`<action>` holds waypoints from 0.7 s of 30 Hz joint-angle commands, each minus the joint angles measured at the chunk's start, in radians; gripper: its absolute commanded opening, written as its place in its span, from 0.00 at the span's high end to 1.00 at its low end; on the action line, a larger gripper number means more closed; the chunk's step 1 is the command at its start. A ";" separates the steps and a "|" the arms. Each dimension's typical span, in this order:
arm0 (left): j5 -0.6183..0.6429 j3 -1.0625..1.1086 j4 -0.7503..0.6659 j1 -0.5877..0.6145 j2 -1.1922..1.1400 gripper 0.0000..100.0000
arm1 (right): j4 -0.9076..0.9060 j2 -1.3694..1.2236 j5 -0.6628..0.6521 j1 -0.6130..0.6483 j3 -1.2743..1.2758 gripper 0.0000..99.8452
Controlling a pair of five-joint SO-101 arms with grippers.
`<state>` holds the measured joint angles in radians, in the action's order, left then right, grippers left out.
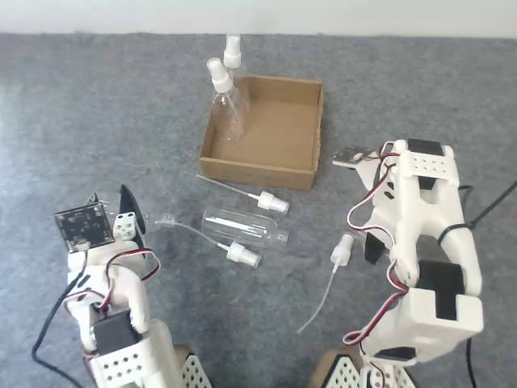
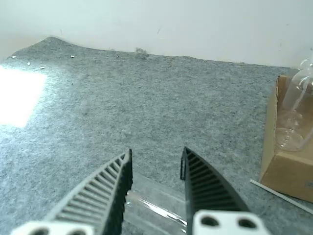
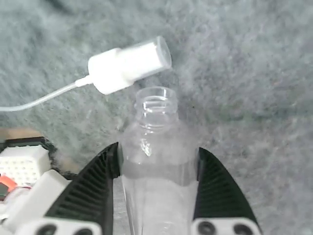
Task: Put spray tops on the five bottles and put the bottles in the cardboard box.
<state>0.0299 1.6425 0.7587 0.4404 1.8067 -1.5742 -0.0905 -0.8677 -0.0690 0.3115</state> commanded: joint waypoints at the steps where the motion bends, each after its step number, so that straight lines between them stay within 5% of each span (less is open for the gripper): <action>1: 0.008 -0.010 -0.031 0.005 0.017 0.85 | -0.028 0.147 0.066 0.050 -0.041 0.95; 21: 0.008 -0.010 -0.031 0.005 0.017 0.85 | -0.019 0.556 0.446 0.361 0.078 0.95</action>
<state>0.0299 1.6425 0.7587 0.4404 1.8067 -1.5942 0.3959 -0.4595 0.2532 0.4020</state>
